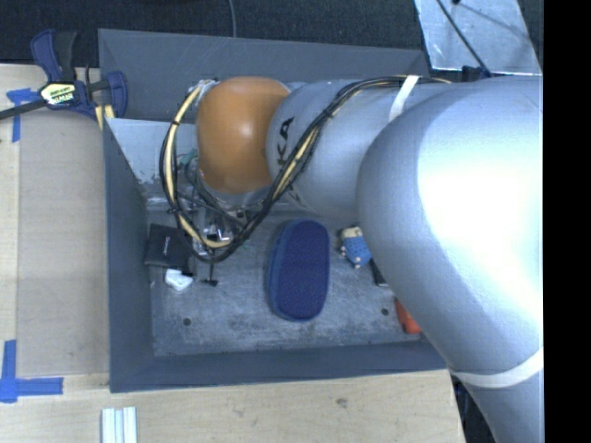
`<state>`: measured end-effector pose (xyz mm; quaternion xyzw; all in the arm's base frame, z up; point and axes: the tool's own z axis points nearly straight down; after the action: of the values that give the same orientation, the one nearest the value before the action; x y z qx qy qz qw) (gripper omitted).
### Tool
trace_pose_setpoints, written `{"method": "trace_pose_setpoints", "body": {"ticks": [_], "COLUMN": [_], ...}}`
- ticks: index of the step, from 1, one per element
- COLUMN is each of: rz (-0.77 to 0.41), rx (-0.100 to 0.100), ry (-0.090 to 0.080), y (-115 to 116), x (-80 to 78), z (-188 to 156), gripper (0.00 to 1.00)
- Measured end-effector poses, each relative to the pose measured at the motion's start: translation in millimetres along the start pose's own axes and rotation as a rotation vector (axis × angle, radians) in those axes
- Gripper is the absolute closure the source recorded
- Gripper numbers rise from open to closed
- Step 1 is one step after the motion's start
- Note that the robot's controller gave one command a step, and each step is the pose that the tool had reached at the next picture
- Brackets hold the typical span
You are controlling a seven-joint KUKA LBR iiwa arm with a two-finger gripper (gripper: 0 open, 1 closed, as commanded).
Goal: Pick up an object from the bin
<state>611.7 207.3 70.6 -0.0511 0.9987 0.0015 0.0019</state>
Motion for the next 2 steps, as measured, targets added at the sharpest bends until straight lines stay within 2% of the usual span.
{"method": "trace_pose_setpoints", "body": {"ticks": [2], "rz": [0.003], "rx": [-0.002], "ry": [-0.004], "y": [-1.1], "x": [-1.9], "z": [-2.0], "gripper": [0.00]}}
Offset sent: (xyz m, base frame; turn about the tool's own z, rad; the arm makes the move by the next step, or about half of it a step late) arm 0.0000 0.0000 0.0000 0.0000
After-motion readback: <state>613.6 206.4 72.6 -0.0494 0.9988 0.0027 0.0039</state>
